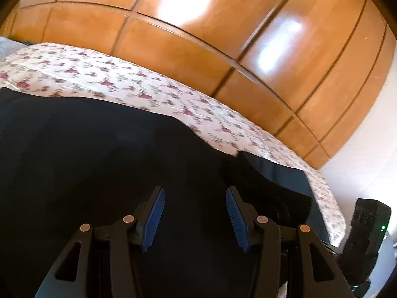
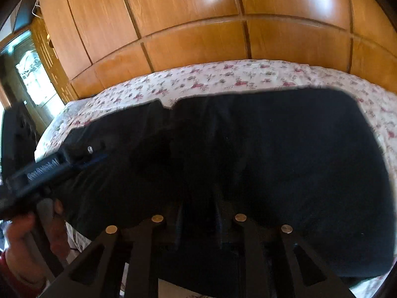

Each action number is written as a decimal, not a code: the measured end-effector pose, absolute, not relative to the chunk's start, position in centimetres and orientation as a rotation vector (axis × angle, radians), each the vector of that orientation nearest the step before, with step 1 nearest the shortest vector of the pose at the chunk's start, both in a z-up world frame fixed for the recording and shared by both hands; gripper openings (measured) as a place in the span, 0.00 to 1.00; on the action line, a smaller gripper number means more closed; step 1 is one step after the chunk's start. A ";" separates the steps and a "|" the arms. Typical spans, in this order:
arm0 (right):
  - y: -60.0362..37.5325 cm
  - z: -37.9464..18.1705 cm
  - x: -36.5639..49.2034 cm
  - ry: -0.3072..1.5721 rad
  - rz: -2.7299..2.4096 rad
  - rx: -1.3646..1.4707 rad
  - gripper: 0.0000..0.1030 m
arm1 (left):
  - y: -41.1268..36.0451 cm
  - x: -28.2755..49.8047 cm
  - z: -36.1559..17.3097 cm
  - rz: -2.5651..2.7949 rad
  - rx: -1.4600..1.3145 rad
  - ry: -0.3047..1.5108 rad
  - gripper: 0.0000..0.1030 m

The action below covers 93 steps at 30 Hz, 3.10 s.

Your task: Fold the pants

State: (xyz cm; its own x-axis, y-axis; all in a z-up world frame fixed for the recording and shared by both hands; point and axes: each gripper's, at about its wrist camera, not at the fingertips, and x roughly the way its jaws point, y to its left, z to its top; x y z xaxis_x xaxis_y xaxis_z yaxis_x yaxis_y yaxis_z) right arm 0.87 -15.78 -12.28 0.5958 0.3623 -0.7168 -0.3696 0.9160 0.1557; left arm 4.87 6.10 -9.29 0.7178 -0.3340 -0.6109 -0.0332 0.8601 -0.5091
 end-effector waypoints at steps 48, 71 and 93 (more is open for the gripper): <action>-28.7 -10.9 -3.9 0.817 0.398 0.455 0.49 | -0.7 7.8 0.9 -0.641 -0.739 0.704 0.07; -31.0 -11.0 -3.8 0.813 0.283 0.489 0.39 | 2.8 8.1 -9.7 -0.314 -0.639 0.965 0.33; -29.5 -10.0 -4.0 0.769 0.264 0.409 0.45 | 0.8 7.4 -4.7 -0.515 -0.676 0.849 0.21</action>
